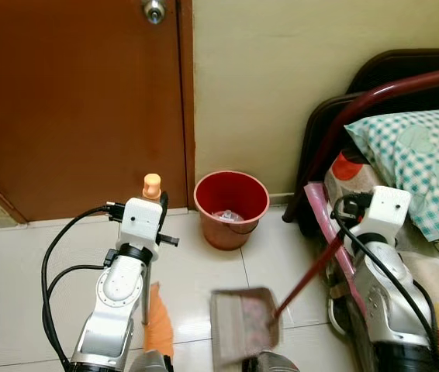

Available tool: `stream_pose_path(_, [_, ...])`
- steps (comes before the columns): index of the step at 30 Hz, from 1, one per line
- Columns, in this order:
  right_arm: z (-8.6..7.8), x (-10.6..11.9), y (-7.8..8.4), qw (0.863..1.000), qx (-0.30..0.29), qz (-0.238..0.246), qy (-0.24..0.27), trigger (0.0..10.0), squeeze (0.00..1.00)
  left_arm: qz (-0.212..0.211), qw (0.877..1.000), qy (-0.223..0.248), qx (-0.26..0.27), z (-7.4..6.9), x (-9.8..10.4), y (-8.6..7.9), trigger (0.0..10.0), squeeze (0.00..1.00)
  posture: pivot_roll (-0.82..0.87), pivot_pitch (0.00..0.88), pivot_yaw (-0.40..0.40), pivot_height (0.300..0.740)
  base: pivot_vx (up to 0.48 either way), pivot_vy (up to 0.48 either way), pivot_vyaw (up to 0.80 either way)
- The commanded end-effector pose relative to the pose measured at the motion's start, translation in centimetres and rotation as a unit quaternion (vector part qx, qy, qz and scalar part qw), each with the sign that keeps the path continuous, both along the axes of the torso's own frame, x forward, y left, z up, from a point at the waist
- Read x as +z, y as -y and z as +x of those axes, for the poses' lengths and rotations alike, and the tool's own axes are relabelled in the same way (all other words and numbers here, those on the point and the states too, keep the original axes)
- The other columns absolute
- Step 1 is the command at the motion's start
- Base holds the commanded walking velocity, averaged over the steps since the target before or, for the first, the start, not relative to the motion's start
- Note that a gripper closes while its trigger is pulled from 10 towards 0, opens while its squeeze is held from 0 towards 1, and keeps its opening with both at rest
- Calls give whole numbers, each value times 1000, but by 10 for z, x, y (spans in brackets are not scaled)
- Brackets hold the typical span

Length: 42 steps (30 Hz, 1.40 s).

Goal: Sweep floor

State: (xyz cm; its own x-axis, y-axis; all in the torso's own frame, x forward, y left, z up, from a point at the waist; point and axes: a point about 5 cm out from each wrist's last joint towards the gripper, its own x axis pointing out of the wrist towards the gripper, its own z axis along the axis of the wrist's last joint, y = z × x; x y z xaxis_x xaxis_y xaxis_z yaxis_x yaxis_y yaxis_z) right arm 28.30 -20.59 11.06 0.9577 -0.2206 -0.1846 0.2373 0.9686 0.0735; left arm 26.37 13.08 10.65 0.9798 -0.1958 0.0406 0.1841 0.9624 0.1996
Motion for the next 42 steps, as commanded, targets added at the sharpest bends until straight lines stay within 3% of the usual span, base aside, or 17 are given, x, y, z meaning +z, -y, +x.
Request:
stream_pose_path(1, [4,6,4,1000,-11,-11,18,10000,0,-1,1000,-22,2,-1,-7,0,10000,0,-16,100,-30,740,0,0,0])
stream_pose_path(6, [7,-2,5,999,-24,-48,7,10000,0,-1,1000,-24,-3,-1,-8,2,10000,0,-16,99,-26,740,0,0,0])
stream_pose_path(9, [0,-16,8,997,-46,-46,-37,10000,0,1,1000,-21,-6,-1,-7,3,10000,0,-12,102,-22,740,0,0,0])
stream_pose_path(14, [-4,-28,4,996,-29,-45,-72,10000,0,0,1000,-23,-6,0,-8,3,10000,0,-14,102,-21,740,0,0,0])
stream_pose_path(19, [-18,-55,-3,987,9,-36,-156,10000,0,-2,1000,-22,-9,1,-7,6,10000,0,-22,107,-21,740,0,0,0])
stream_pose_path(25, [-19,-58,-8,986,43,-6,-163,10000,0,-1,1000,-25,-13,1,-8,6,10000,0,-22,107,-21,740,0,0,0])
stream_pose_path(27, [-18,-59,-6,982,82,-32,-166,10000,0,-1,1000,-26,-14,1,-8,7,10000,0,-27,114,-19,740,0,0,0])
stream_pose_path(31, [-16,-58,7,980,93,-69,-162,10000,0,-3,1000,-24,-14,2,-7,8,10000,0,-27,114,-19,740,0,0,0])
stream_pose_path(42, [-17,-57,22,978,109,-86,-158,10000,0,-4,1000,-23,-13,3,-6,7,10000,0,-34,124,-15,740,0,0,0])
